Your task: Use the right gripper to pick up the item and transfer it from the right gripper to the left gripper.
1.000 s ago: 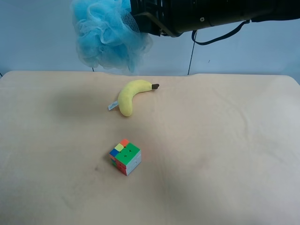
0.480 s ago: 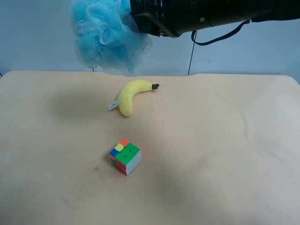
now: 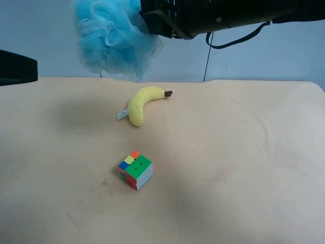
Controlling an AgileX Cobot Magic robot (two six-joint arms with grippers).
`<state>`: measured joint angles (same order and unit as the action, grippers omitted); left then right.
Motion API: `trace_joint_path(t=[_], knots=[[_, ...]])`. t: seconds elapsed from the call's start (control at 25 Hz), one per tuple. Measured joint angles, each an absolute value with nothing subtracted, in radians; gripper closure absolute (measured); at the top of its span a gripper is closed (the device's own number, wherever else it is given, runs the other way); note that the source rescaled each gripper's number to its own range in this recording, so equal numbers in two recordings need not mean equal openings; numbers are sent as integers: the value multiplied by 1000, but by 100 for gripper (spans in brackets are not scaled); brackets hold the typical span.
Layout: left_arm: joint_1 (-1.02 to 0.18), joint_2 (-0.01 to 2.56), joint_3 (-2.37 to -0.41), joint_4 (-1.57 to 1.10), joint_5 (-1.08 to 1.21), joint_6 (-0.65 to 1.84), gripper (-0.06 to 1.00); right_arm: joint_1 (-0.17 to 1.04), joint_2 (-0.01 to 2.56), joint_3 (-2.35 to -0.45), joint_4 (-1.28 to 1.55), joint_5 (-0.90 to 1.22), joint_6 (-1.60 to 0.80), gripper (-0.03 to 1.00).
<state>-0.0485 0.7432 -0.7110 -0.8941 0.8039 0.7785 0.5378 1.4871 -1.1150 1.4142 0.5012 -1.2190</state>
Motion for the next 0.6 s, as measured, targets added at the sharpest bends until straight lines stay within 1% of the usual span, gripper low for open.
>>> trace_joint_path(t=[0.2, 0.6], knots=[[-49, 813, -711, -1031, 800, 894, -6, 538, 1487, -1115, 1473, 523, -1239, 96], [-49, 929, -711, -1186, 751, 1024, -6, 538, 1487, -1115, 1719, 620, -1401, 96]])
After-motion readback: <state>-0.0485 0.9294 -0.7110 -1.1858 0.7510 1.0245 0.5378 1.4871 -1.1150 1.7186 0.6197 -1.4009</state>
